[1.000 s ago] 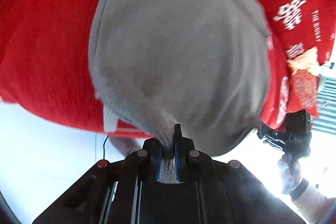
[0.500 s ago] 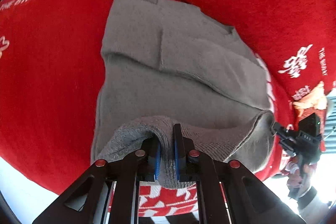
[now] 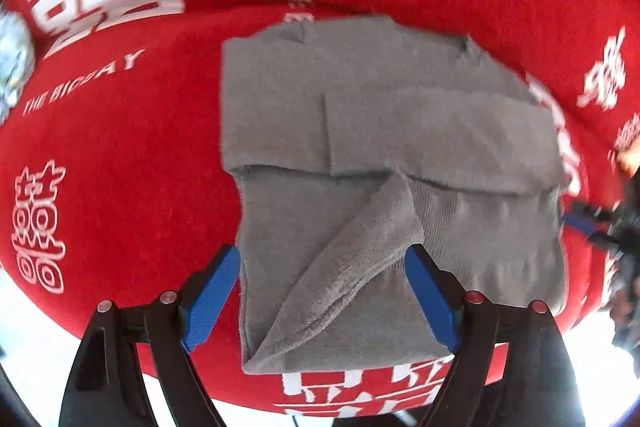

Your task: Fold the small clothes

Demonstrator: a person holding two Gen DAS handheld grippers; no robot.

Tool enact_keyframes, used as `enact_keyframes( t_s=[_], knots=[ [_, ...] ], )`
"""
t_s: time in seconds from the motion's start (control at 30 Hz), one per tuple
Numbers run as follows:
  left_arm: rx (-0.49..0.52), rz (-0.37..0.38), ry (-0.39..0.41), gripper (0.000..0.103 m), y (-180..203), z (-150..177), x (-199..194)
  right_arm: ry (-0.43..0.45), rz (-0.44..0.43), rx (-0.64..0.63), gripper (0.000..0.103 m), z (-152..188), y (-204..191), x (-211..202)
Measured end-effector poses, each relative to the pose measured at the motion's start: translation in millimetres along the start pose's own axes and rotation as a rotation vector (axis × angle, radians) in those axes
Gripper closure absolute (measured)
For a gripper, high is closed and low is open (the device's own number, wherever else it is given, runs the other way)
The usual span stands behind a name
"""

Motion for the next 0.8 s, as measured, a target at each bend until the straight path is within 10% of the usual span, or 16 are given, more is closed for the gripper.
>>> enact_keyframes(
  t_s=[0.27, 0.63, 0.67, 0.73, 0.8],
  knots=[
    [0.257, -0.086, -0.042, 0.018, 64, 6, 34, -0.021, 0.167, -0.15, 0.047, -7, -11, 10],
    [0.276, -0.113, -0.049, 0.019, 42, -3, 66, 0.017, 0.308, -0.235, 0.047, 6, -23, 39],
    [0.284, -0.104, -0.05, 0.03, 41, -4, 66, 0.026, 0.334, -0.256, 0.05, 8, -27, 41],
    [0.276, -0.01, -0.056, 0.08, 39, -6, 63, 0.025, 0.394, -0.289, 0.095, 14, -35, 45],
    [0.26, 0.039, -0.064, 0.091, 35, -9, 58, 0.04, 0.423, -0.307, 0.095, 21, -42, 43]
  ],
)
Point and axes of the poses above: each gripper's, at about its wrist camera, not at the fingertips, and x roughly the way its jaws point, y to its right, z to its underside, the point moved 1 cm from there along x, roughly the way its jaws point, and after that the axes turned 8 degrees about x, right-handed, at the moved point
